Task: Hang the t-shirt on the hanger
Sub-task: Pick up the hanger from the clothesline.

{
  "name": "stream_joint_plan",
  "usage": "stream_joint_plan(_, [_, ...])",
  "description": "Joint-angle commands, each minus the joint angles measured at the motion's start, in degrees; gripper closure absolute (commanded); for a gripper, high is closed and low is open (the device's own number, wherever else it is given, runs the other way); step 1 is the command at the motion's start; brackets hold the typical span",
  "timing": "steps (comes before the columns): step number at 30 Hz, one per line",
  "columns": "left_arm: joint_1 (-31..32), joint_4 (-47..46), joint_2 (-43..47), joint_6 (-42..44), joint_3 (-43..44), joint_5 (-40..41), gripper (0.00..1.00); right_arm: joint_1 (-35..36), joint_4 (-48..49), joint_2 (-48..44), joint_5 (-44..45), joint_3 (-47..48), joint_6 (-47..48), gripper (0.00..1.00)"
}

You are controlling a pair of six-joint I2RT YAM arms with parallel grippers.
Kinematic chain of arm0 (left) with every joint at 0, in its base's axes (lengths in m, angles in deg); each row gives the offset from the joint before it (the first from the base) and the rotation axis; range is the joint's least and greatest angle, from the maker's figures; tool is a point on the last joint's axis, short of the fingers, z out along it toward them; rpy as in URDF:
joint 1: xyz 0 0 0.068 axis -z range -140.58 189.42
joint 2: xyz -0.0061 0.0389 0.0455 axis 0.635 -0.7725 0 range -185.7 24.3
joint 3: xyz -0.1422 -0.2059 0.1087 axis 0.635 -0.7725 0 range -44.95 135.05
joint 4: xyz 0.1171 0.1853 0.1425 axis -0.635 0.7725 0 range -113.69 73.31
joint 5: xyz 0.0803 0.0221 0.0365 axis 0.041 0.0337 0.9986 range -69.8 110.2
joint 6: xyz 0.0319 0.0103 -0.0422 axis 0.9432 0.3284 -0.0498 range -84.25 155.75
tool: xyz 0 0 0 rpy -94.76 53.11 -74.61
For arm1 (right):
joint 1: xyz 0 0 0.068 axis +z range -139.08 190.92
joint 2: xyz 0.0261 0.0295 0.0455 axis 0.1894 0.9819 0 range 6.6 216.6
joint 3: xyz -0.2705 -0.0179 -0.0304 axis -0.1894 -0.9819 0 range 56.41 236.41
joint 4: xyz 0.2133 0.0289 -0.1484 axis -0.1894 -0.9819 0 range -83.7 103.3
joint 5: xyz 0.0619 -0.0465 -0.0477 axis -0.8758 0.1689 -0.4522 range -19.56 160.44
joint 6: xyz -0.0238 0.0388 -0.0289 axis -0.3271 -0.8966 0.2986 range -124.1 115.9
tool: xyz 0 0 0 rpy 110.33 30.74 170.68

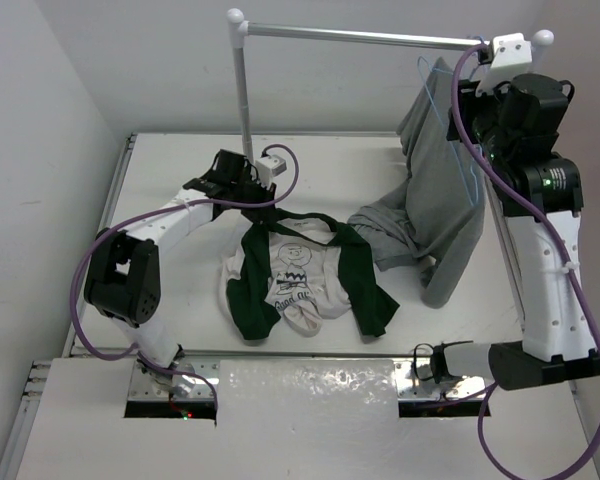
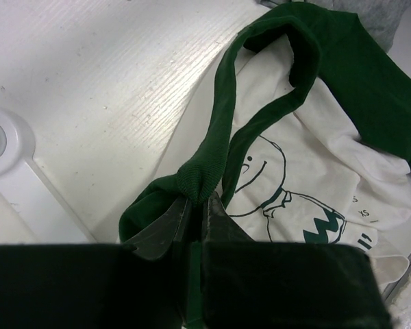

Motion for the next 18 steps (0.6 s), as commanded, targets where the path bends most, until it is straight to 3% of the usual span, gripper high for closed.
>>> stream_joint_plan(1, [-0.41, -1.78, 2.84, 0.58, 0.12, -0.32, 1.0, 0.09, 1.26, 0.58, 3.34, -1.06, 2.31, 0.47])
stream_joint_plan(18, [-0.41, -1.52, 3.63, 0.94, 0.03, -0.23, 1.0, -4.39, 1.6, 4.89, -2.1, -3.78, 1.27, 0.56])
